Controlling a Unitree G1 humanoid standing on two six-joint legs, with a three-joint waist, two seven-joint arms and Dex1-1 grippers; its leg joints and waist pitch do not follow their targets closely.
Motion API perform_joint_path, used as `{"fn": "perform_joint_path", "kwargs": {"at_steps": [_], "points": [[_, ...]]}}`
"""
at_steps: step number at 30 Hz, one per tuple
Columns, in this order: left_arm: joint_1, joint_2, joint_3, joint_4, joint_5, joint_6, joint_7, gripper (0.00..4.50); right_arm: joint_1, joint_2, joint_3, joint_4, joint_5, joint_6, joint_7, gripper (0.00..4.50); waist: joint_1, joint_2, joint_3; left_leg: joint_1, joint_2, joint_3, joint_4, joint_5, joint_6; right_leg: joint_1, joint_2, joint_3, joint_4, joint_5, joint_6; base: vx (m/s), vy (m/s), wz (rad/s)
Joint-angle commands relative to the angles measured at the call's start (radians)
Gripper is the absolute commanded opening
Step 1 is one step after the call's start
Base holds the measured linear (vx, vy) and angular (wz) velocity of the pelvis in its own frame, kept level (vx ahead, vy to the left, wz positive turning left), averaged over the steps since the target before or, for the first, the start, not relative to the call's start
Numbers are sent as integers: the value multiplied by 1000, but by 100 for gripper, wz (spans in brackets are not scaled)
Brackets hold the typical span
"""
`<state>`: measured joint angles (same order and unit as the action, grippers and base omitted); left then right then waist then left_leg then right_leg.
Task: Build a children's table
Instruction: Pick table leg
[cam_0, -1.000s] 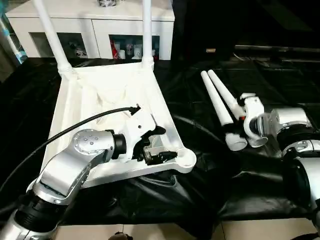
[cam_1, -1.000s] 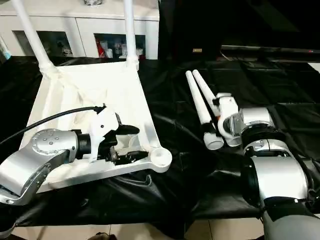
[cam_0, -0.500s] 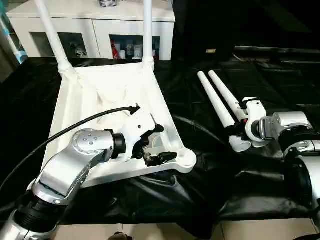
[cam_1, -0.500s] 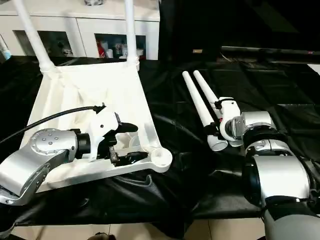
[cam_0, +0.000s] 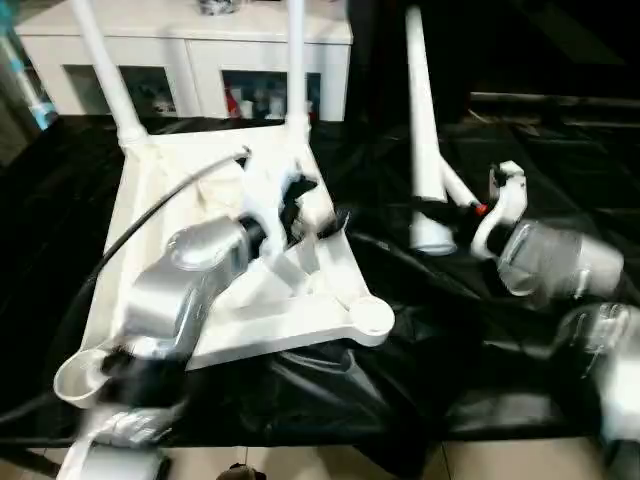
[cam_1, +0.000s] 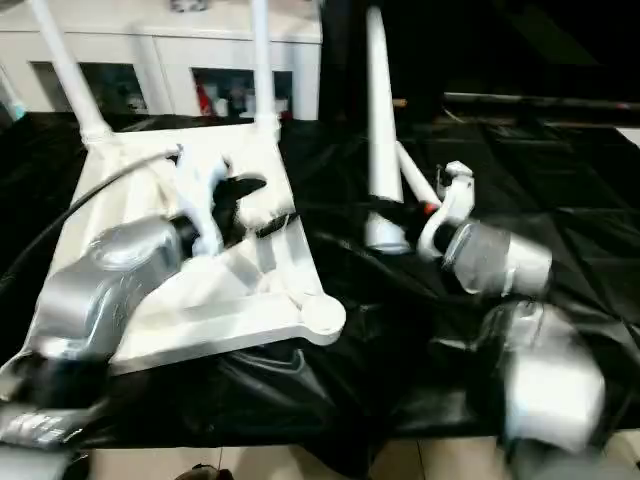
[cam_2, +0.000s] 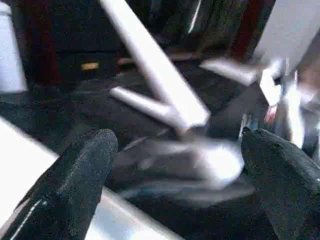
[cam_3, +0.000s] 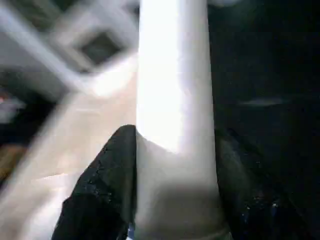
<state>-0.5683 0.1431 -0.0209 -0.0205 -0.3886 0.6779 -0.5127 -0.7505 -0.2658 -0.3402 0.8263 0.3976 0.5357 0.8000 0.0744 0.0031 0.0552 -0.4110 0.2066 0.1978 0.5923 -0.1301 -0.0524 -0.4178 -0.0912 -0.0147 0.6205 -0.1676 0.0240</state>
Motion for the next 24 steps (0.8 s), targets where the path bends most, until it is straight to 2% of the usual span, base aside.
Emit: {"fn": "perform_joint_path", "kwargs": {"at_steps": [1, 2, 3, 4, 5, 6, 7, 8, 9, 10, 11, 12, 14, 15, 16, 18, 19, 20, 21, 22, 24], "points": [[-22, -34, 31, 36, -68, 44, 10, 450, 38, 6, 14, -131, 57, -4, 76, 193, 9, -5, -84, 30, 3, -4, -56, -258, 14, 45, -14, -2, -72, -151, -226, 0, 0, 0], [-49, -85, 67, 91, -113, 74, 24, 450, 108, 29, 39, -245, 103, 29, 131, 193, 17, -9, -82, 33, 4, 0, -55, -264, 20, 43, -13, 0, -74, -162, -234, 0, 0, 0], [-52, -90, 70, 98, -117, 77, 26, 450, 116, 31, 43, -257, 107, 32, 136, 193, 24, -6, -81, 36, 4, 0, -56, -269, 23, 44, -12, 1, -78, -172, -223, 0, 0, 0], [-86, -129, 103, 155, -146, 95, 40, 450, 179, 45, 75, -357, 141, 52, 173, 193, 25, -12, -80, 32, 5, -3, -60, -272, 26, 46, -16, 0, -78, -192, -215, 0, 0, 0], [-86, -129, 103, 155, -146, 95, 40, 450, 179, 45, 75, -357, 141, 52, 173, 193, 30, -10, -80, 35, 4, -3, -60, -277, 25, 44, -16, 0, -82, -215, -204, 0, 0, 0], [-107, -149, 125, 188, -159, 103, 55, 450, 211, 52, 90, -409, 158, 69, 188, 193, 28, -11, -79, 32, 6, -8, -64, -291, 18, 44, -22, -1, -84, -251, -196, 0, 0, 0], [-124, -163, 144, 214, -170, 109, 68, 450, 235, 58, 99, -449, 171, 81, 197, 193, 33, -8, -77, 38, 5, -6, -64, -307, 8, 39, -20, 1, -92, -284, -175, 0, 0, 0], [-142, -174, 162, 241, -181, 117, 81, 450, 257, 63, 109, -491, 183, 93, 208, 193, 32, -8, -77, 40, 7, -8, -64, -319, 5, 37, -22, 2, -93, -296, -172, 0, 0, 0], [-158, -181, 169, 267, -181, 120, 89, 450, 276, 64, 127, -529, 188, 103, 222, 193, 33, -4, -75, 35, 5, -11, -69, -329, -3, 41, -22, 0, -95, -320, -158, 0, 0, 0], [-170, -182, 169, 288, -184, 122, 95, 450, 294, 66, 144, -566, 190, 111, 232, 193, 35, -7, -76, 38, 6, -13, -70, -338, -7, 38, -22, 1, -98, -328, -141, 0, 0, 0], [-173, -181, 167, 292, -184, 123, 95, 450, 297, 67, 148, -573, 190, 113, 234, 193, 37, -1, -75, 36, 6, -16, -72, -342, -11, 39, -24, -1, -97, -335, -139, 0, 0, 0], [-175, -181, 159, 293, -182, 124, 93, 450, 302, 66, 167, -581, 176, 112, 232, 193, 35, -6, -75, 33, 5, -16, -74, -347, -17, 40, -25, -2, -99, -345, -132, 0, 0, 0], [-182, -202, 181, 275, -228, 143, 86, 450, 303, 65, 203, -573, 124, 94, 198, 193, 34, -8, -74, 33, 6, -15, -73, -345, -28, 36, -27, 0, -98, -350, -140, 0, 0, 0], [-186, -208, 192, 272, -243, 151, 84, 423, 304, 64, 209, -573, 115, 91, 186, 193, 35, -7, -74, 35, 6, -14, -73, -349, -29, 34, -27, 0, -100, -356, -143, 0, 0, 0], [-184, -210, 191, 256, -251, 160, 80, 416, 299, 64, 217, -564, 98, 78, 173, 193, 37, -11, -74, 34, 7, -14, -71, -346, -30, 35, -29, 0, -99, -358, -145, 0, 0, 0], [-182, -211, 188, 237, -252, 173, 85, 416, 292, 63, 239, -560, 64, 52, 143, 193, 37, -10, -73, 33, 5, -14, -72, -351, -24, 35, -27, 1, -103, -373, -128, 0, 0, 0], [-179, -214, 192, 228, -251, 178, 99, 396, 287, 64, 256, -562, 39, 40, 119, 193, 38, -14, -73, 31, 7, -15, -74, -339, -26, 36, -29, 1, -100, -371, -120, 0, 0, 0], [-180, -218, 198, 227, -251, 180, 113, 396, 285, 62, 270, -563, 18, 37, 98, 193, 37, -13, -73, 30, 7, -15, -74, -335, -26, 36, -29, 1, -101, -369, -118, 0, 0, 0], [-183, -225, 215, 224, -254, 183, 149, 372, 280, 58, 306, -572, -31, 19, 54, 193, 37, -14, -73, 32, 8, -15, -74, -332, -27, 34, -28, 2, -101, -365, -115, 0, 0, 0], [-186, -230, 228, 223, -259, 185, 172, 372, 279, 54, 331, -584, -57, 8, 41, 193, 34, -19, -73, 29, 6, -15, -74, -320, -29, 37, -27, 1, -99, -354, -113, 0, 0, 0], [-189, -235, 247, 216, -267, 190, 206, 367, 272, 54, 372, -598, -106, -6, 6, 193, 36, -15, -73, 31, 8, -14, -73, -316, -31, 33, -27, 3, -99, -343, -113, 0, 0, 0]]}}
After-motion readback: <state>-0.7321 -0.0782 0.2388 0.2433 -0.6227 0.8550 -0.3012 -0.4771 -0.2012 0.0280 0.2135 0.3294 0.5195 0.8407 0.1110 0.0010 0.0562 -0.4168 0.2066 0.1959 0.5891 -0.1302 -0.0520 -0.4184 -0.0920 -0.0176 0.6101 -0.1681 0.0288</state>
